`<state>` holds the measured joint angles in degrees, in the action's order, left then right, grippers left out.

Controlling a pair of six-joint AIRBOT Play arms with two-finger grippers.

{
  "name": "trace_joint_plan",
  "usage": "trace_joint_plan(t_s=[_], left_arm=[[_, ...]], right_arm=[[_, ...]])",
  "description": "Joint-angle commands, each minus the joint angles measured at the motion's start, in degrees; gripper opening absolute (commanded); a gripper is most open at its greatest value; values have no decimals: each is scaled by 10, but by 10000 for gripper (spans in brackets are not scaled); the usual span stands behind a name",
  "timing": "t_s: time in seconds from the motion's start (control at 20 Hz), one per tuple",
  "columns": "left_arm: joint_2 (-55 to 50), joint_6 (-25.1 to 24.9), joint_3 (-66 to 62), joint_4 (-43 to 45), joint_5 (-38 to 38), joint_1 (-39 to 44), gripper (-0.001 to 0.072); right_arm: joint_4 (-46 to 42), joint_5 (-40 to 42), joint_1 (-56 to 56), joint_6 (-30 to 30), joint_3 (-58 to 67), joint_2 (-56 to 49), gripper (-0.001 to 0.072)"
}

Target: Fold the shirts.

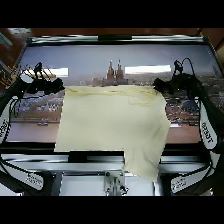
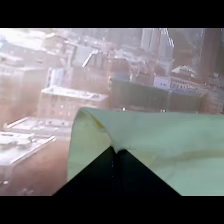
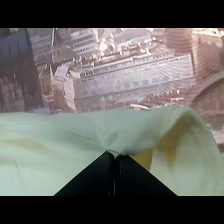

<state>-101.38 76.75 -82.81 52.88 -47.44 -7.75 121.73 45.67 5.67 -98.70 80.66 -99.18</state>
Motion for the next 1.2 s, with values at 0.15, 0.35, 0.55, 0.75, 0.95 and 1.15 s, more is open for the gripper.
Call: trace_joint_plan(t_s=[0.15, 0.35, 0.55, 0.75, 0.95, 1.15], left_arm=[[2, -16, -31, 3, -254, -38, 29], [4, -8, -30, 92, -373, -47, 28], [4, -7, -30, 106, -390, -40, 29], [3, -7, -24, 106, -392, -30, 28], [3, 0, 10, 106, -393, -31, 28], [3, 0, 32, 106, -391, -26, 28]], right_arm=[[-52, 251, 46, 39, 0, 67, 58], [-121, 371, 31, 55, -2, 70, 58], [-125, 414, 16, 76, -8, 70, 58], [-147, 396, 2, 81, -53, 70, 58], [-163, 359, 2, 90, -75, 70, 58], [-170, 351, 2, 90, -75, 76, 58]])
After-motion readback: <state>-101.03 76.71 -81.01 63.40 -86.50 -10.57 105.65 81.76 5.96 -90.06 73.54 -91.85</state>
